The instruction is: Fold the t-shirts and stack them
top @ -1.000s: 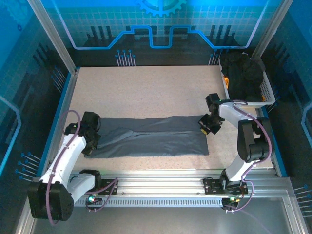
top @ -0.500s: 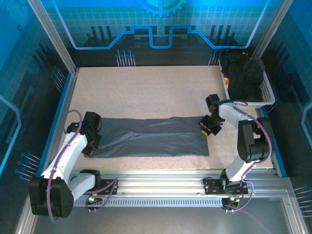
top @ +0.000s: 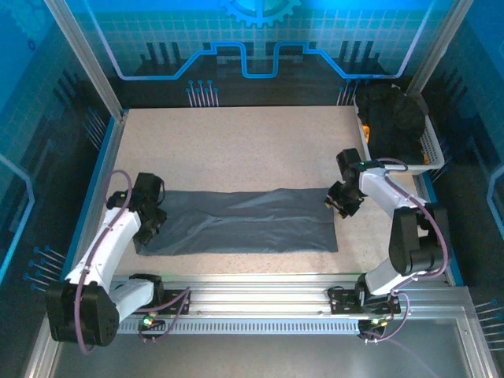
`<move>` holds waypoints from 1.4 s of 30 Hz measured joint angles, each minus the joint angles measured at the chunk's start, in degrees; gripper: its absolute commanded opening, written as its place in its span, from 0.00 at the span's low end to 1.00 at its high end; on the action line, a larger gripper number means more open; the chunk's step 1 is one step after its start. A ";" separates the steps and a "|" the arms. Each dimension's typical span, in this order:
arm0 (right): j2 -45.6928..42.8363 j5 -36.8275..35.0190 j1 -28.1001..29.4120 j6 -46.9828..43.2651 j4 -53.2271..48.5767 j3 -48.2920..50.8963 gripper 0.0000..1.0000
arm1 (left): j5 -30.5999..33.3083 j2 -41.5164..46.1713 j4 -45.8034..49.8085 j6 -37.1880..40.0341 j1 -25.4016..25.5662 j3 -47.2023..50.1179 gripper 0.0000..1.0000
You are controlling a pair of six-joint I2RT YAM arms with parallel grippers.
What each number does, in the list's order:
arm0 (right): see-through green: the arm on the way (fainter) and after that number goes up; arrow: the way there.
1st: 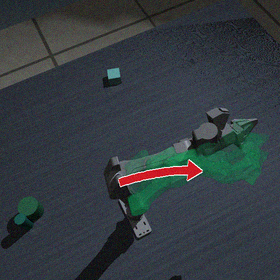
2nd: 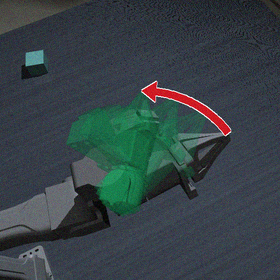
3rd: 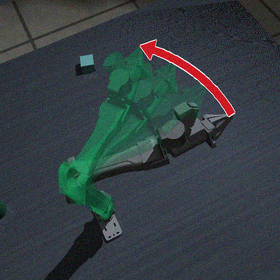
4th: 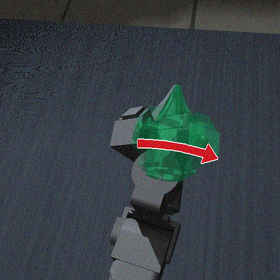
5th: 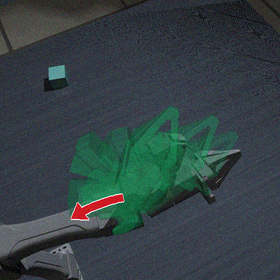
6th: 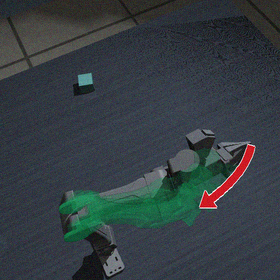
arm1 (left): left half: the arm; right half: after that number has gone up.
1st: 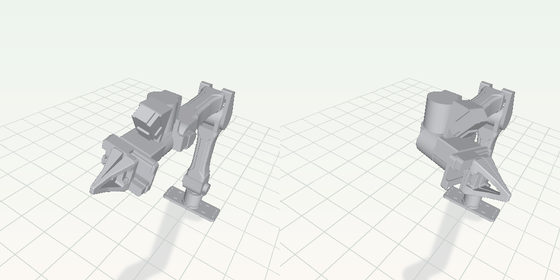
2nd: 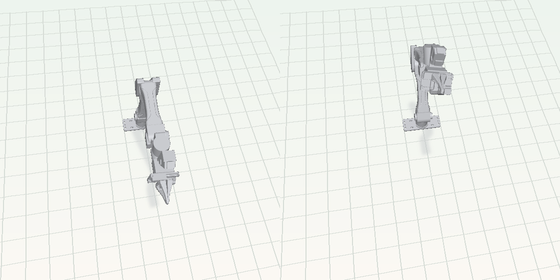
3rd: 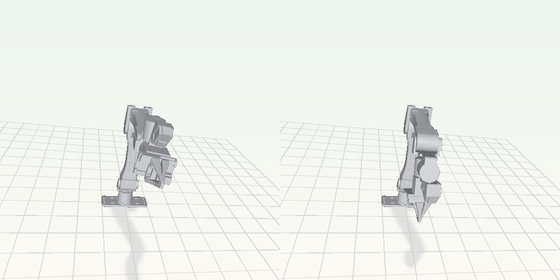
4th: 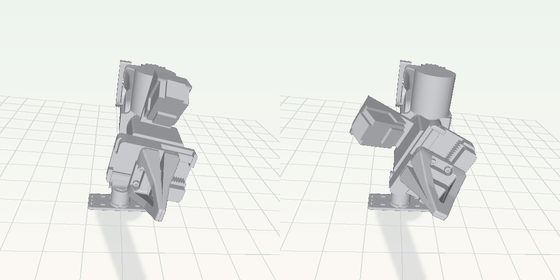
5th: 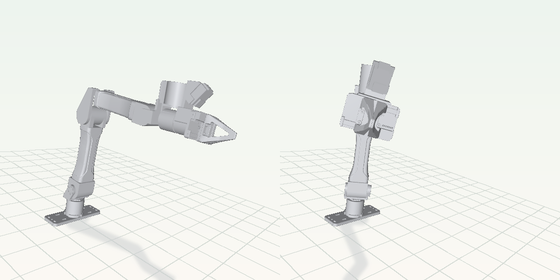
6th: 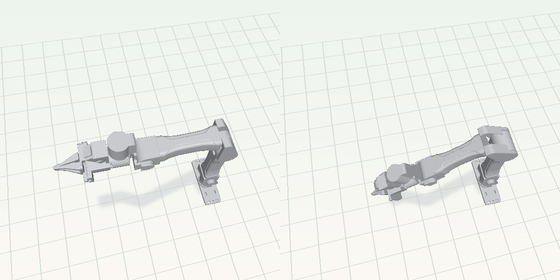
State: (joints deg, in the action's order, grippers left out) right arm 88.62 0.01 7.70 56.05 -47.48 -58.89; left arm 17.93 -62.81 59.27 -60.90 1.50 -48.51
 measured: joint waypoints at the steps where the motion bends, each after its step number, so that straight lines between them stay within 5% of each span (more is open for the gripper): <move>1: -0.15 0.00 0.00 -0.85 0.55 -0.22 0.37 | 0.00 -0.74 -0.52 0.72 0.02 -1.79 0.57; 6: 2.60 0.52 0.00 -7.32 4.55 -3.15 0.37 | -2.69 -8.85 -6.64 5.64 -1.40 -9.73 0.54; 15: 14.27 0.44 -0.15 -17.42 7.04 -9.33 0.37 | -13.11 -31.87 -15.30 16.46 -11.96 -19.34 0.60; 22: 18.60 -0.04 -0.37 -20.81 6.97 -11.85 0.37 | -16.81 -38.42 -16.13 22.40 -13.25 -23.12 0.61; 34: 22.38 -1.97 -0.37 -21.42 3.98 -15.37 0.35 | -13.66 -44.54 -13.00 24.94 -13.79 -26.10 0.54; 38: 23.23 -2.47 -0.37 -21.31 2.78 -16.48 0.21 | -13.70 -48.41 -12.85 25.11 -14.10 -27.54 0.41; 42: 23.67 -2.62 -0.37 -20.79 1.95 -17.49 0.00 | -13.27 -49.64 -12.50 24.76 -14.53 -27.61 0.02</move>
State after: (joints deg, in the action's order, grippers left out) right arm 112.29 -2.61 7.33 35.27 -45.54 -76.38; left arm 4.67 -112.44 46.76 -36.14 -13.04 -76.12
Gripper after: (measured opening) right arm 0.063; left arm 0.187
